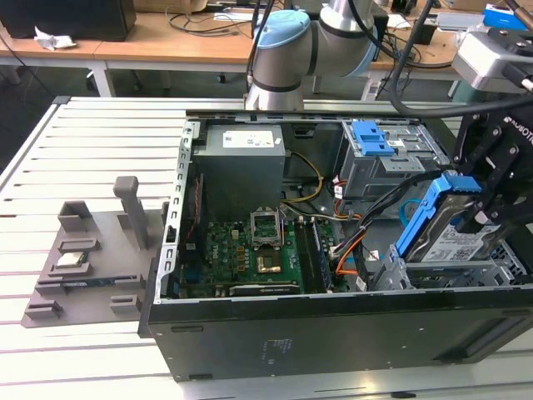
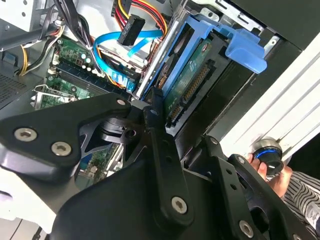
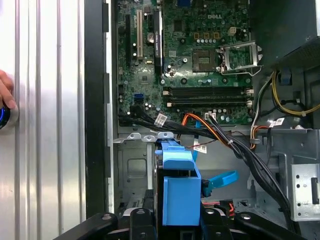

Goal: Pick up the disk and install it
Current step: 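Insert the disk into the insertion slot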

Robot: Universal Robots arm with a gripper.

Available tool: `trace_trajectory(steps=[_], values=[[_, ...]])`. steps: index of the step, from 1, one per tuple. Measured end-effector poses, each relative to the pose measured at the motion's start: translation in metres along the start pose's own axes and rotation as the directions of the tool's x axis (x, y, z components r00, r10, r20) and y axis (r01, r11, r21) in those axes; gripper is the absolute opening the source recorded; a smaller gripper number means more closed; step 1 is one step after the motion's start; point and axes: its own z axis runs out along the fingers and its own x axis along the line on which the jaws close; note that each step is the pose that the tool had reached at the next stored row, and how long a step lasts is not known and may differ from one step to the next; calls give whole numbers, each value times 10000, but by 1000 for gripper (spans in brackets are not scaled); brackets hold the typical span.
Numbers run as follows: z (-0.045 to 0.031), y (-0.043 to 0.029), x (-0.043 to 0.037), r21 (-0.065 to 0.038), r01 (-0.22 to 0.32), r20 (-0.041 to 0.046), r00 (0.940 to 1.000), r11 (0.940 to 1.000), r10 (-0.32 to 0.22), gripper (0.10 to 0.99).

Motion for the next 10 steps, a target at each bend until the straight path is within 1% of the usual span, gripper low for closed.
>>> trace_trajectory(steps=[6, 7, 8, 10], values=[[9, -1, 0, 0, 0, -1, 10000, 10000, 0, 365], [9, -1, 0, 1, 0, -3, 10000, 10000, 0, 373], [9, -1, 0, 0, 0, -2, 10000, 10000, 0, 439], [11, -1, 0, 1, 1, 1, 10000, 10000, -1, 439]])
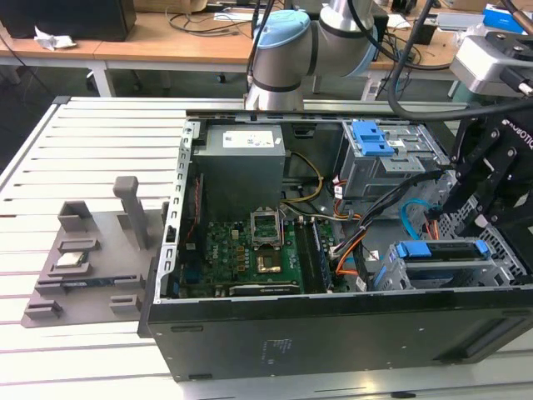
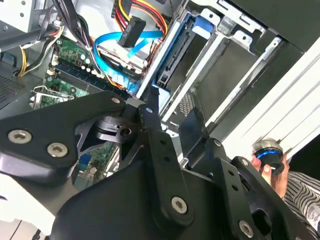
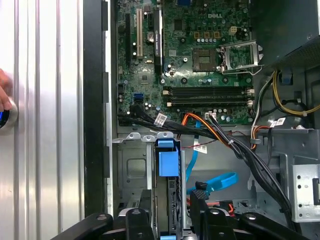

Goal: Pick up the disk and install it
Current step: 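Insert the disk into the insertion slot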

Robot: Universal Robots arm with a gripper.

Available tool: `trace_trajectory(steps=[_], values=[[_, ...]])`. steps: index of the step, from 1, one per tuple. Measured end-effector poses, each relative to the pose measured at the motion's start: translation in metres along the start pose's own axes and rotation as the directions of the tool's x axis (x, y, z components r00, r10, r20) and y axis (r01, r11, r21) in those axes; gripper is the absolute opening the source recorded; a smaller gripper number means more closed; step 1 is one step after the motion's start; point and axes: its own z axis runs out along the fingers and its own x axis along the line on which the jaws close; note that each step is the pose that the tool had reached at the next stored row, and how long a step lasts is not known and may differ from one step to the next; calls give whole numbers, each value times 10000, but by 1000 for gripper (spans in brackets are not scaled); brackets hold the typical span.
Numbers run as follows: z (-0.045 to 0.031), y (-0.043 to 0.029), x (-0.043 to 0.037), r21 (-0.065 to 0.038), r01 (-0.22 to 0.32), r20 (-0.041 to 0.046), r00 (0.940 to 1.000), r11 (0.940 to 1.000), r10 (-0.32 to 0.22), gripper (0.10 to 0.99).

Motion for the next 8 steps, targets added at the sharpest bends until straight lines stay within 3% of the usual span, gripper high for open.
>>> trace_trajectory(steps=[4, 8], values=[[1, 0, 0, 0, 0, -2, 10000, 10000, 0, 361], [3, 0, 0, 0, 0, -2, 10000, 10000, 0, 118]])
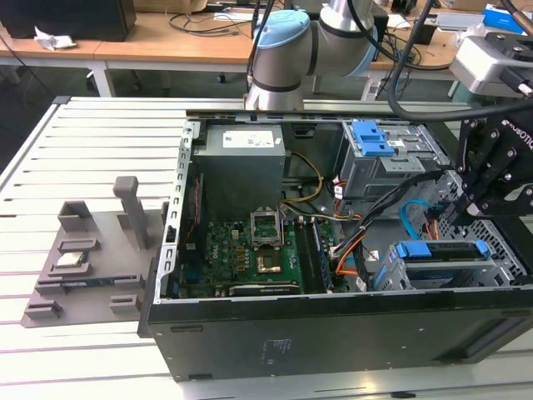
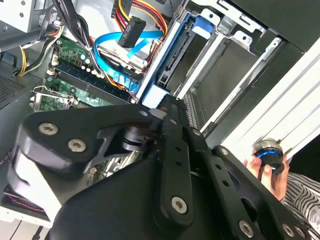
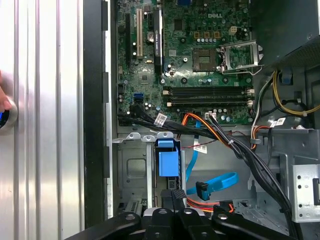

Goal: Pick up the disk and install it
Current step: 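Insert the disk into the insertion slot, then insert the first disk wire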

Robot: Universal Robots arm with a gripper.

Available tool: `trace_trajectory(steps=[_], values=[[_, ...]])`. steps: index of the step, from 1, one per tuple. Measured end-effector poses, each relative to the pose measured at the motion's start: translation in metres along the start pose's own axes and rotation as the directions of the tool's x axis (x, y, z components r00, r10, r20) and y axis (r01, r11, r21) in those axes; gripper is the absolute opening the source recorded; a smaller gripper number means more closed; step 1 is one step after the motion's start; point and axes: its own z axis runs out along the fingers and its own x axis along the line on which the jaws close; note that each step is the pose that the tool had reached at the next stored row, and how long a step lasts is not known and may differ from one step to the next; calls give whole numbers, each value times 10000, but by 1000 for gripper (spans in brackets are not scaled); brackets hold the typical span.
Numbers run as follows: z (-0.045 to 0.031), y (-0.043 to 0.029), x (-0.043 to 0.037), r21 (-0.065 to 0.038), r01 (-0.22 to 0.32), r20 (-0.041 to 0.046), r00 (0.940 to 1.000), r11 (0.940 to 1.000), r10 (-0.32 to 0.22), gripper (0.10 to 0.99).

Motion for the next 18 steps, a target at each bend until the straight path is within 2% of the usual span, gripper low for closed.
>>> trace_trajectory(steps=[10, 16, 18], values=[[5, 0, 0, 0, 0, 0, 10000, 10000, 0, 106], [0, -123, -37, 0, -1, -4, 10000, 10000, 1, 106], [-4, -193, -72, 1, -2, -27, 10000, 10000, 2, 106]])
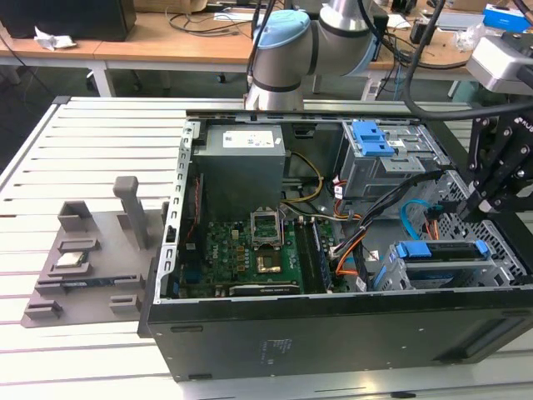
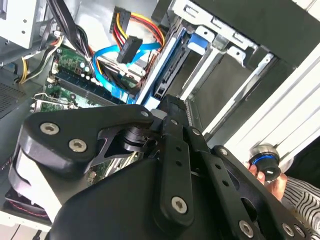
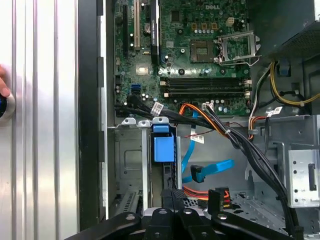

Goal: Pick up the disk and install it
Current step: 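Insert the first disk wire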

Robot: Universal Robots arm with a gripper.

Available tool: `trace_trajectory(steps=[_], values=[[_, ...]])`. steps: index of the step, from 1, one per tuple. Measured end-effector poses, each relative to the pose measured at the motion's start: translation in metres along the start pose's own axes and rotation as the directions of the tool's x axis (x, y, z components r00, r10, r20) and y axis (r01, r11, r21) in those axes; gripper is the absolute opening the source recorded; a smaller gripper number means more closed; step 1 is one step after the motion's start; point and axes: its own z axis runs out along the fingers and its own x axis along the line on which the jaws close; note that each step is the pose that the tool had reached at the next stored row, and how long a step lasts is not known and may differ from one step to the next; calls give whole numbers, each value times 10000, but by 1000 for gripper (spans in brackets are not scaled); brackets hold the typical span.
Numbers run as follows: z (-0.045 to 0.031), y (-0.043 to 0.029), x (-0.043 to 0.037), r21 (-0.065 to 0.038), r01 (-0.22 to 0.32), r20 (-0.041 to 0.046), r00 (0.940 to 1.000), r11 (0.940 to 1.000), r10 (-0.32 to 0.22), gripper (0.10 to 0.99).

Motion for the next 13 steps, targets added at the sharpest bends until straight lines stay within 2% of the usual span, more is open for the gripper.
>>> trace_trajectory(steps=[3, 5, 9, 11, 13], values=[[-6, -112, -53, 1, 0, -9, 10000, 10000, 0, 106], [-1, -149, -113, 1, -1, -19, 10000, 10000, 1, 106], [11, -154, -271, 1, -2, -38, 10000, 10000, 2, 106], [24, -151, -375, 2, -3, -43, 10000, 10000, 3, 106], [43, -152, -409, 1, -3, -44, 10000, 10000, 3, 106]])
